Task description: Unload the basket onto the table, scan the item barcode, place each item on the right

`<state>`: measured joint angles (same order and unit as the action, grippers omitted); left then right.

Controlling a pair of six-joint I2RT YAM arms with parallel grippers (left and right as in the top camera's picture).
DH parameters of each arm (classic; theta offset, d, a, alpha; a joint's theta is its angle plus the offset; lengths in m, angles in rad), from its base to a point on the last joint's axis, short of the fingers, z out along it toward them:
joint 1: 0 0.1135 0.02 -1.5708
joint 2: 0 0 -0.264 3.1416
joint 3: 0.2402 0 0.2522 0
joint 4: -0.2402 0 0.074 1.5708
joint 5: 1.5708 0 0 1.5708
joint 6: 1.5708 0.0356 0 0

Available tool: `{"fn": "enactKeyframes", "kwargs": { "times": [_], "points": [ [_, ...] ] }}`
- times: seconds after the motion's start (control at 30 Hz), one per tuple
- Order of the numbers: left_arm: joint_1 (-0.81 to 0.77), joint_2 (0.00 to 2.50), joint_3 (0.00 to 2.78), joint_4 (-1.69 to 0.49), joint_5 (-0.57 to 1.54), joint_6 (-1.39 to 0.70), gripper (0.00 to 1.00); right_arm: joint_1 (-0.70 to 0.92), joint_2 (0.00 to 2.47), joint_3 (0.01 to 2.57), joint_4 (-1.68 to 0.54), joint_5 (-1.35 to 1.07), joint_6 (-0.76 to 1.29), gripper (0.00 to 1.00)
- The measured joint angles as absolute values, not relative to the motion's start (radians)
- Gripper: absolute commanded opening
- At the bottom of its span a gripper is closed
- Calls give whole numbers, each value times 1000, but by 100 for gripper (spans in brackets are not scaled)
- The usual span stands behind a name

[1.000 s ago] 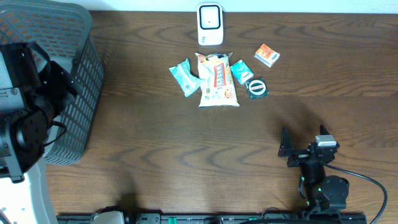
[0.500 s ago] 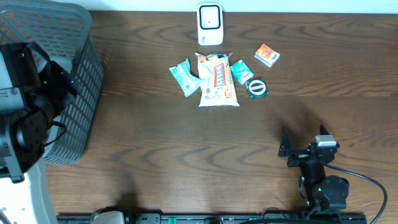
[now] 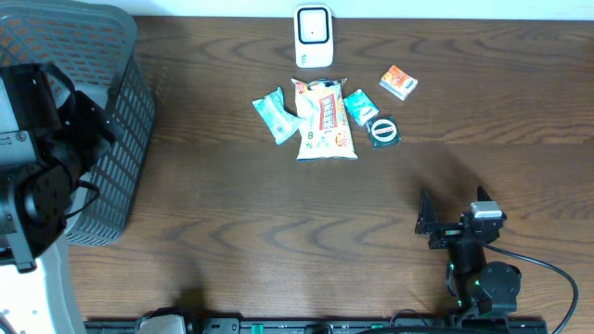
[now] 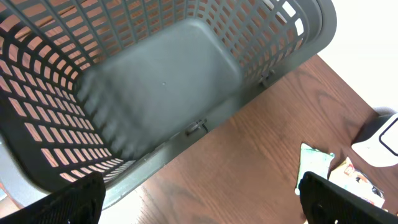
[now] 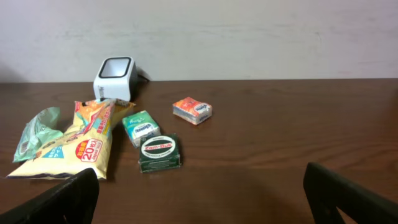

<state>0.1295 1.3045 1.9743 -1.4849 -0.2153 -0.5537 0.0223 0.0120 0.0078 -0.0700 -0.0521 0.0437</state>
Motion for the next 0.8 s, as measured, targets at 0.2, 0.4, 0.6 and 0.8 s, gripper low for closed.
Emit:
{"fn": "enactKeyframes", "kwargs": {
  "times": [0.2,0.4,0.6,0.8],
  "points": [
    [130,1304,1974,-1485,-215,-554,98,22,12,8,-67,-52,44,99],
    [130,1304,1974,-1485,-215,-554,98,22,12,7,18,-162,154,99],
    [130,1304,1974,-1485,-215,-554,98,22,12,7,78,-348,344,99],
    [130,1304,1974,-1485,-215,-554,98,22,12,6,336,-390,503,99]
  ]
}}
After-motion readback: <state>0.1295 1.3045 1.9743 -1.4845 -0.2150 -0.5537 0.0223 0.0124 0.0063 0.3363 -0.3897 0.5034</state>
